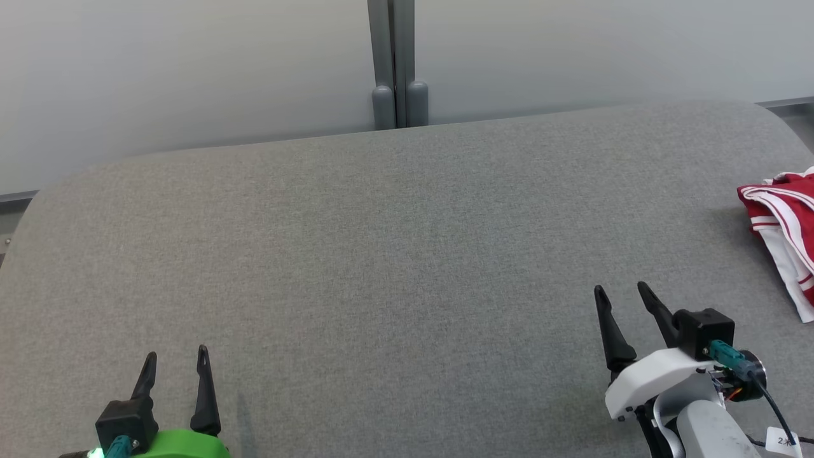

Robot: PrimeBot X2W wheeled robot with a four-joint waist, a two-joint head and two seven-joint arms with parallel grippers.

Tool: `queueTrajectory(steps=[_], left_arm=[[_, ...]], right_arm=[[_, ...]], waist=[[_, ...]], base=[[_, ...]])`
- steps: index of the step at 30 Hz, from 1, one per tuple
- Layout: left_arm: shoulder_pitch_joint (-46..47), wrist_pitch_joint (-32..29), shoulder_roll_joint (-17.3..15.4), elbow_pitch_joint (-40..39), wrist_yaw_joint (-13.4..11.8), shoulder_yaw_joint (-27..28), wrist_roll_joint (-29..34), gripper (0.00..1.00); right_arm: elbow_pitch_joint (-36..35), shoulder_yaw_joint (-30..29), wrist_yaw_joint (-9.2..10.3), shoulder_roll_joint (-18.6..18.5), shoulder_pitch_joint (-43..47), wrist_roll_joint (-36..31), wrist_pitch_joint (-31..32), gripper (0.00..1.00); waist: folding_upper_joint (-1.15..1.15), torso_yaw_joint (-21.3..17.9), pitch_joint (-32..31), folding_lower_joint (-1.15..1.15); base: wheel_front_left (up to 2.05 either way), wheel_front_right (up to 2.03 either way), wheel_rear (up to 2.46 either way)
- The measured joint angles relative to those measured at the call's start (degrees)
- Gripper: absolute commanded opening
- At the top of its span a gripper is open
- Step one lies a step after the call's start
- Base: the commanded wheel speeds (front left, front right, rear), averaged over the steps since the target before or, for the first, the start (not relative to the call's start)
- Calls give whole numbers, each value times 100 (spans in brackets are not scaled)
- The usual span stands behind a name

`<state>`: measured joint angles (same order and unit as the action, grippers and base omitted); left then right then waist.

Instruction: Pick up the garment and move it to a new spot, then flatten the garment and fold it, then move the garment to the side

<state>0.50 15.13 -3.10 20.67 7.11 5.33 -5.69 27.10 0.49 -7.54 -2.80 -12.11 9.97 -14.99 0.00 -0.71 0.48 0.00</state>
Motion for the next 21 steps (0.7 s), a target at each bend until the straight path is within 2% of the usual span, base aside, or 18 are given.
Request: queueTrajectory(steps=[9,10,15,21], left_arm=[[-222,1,14,20,16,-64,-48,100],[-226,0,15,40,16,-83,-70,0],[-251,-13,73,276,16,-98,-91,0],[-246,-243,78,298,16,-42,-736,0]], right_arm=[[-14,-10,0,-1,221,108,0,100],[-14,-10,0,0,221,109,0,0],[197,-3,0,51,370,129,34,0],[163,-83,0,56,398,737,241,0]], waist=[[0,43,-129,0],[0,48,-134,0],[0,48,-135,0],[0,49,-131,0]], base=[[0,0,0],[0,0,0],[0,0,0],[0,0,0]])
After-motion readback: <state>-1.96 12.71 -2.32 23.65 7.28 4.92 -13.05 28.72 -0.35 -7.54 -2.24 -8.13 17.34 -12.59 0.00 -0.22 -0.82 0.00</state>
